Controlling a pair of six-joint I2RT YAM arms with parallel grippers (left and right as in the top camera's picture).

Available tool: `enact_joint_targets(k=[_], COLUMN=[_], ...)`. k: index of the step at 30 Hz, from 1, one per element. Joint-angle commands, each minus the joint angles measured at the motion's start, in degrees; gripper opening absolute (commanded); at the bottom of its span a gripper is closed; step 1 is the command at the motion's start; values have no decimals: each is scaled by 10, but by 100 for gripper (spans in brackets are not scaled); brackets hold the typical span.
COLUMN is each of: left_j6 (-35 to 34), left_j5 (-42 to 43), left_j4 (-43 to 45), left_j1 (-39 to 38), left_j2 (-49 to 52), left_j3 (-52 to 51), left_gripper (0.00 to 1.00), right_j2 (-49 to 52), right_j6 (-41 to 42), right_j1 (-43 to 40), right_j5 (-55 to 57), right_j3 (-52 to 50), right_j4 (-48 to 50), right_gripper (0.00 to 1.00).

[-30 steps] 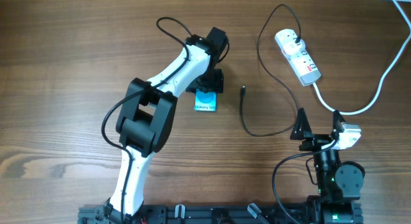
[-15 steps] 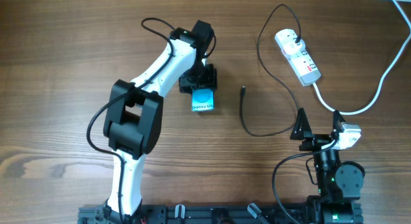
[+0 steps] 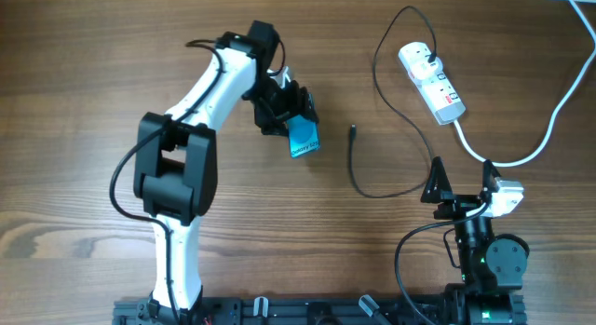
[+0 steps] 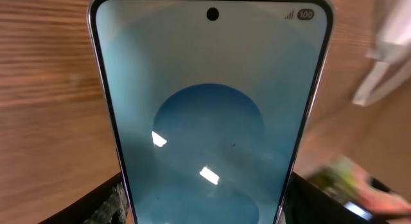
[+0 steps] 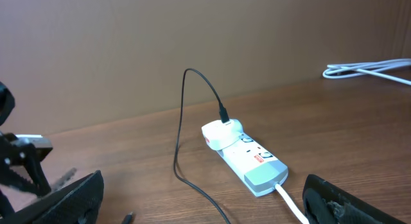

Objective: Plug charger to phone and switch on socket

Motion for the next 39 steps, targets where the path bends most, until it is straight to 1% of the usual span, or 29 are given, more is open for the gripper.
enact_joint_targets(k=[1,6,11,13,17,18,20,21,22,24,25,27,29,30,31,33,34,36,39], left_j6=[-1,-1,-1,-1,-1,-1,-9,-10,-10,-17,-20,-26,-31,-35,-38,-49,-49,-49,-54], left_j5=[203,355,473,506,523,528,528,528,528,528,528,528,528,528,528,528,528,527,528], left_j4=[6,19,20,20,20,20,20,20,20,20,20,20,20,20,20,21,22,22,22], left_j1=[29,58,77,83,92,93,95,96,96,96,96,97,98,100,101,104,106,110,115], left_j2=[-24,-24,-24,-24,-24,-24,-24,-24,-24,-24,-24,-24,-24,-24,-24,-24,-24,-24,-24], left_j3=[-1,-1,-1,-1,-1,-1,-1,-1,-1,-1,-1,-1,-1,-1,-1,-1,-1,-1,-1], left_gripper=[70,70,70,70,70,69,69,69,69,69,69,69,69,69,69,69,69,69,69], right_j2=[-3,-3,-3,-3,-3,-3,-3,-3,-3,-3,-3,-3,-1,2,7,26,47,96,206], right_j6=[8,8,8,8,13,38,168,327,423,584,593,533,502,496,480,422,378,317,216], right_j1=[-4,-4,-4,-4,-4,-4,-4,-4,-4,-4,-4,-4,-4,-4,-4,-4,-4,-4,-4], right_j5=[7,7,7,7,20,16,-8,-33,-36,-74,-92,-155,-176,-173,-168,-174,-182,-193,-229], right_j3=[-1,-1,-1,-1,-1,-1,-1,-1,-1,-1,-1,0,7,23,44,96,139,219,362], right_j4=[3,3,2,3,21,28,33,19,11,13,31,137,228,246,243,222,190,115,-16], right_gripper=[100,100,100,100,100,100,100,100,100,100,100,100,99,99,99,99,99,99,99])
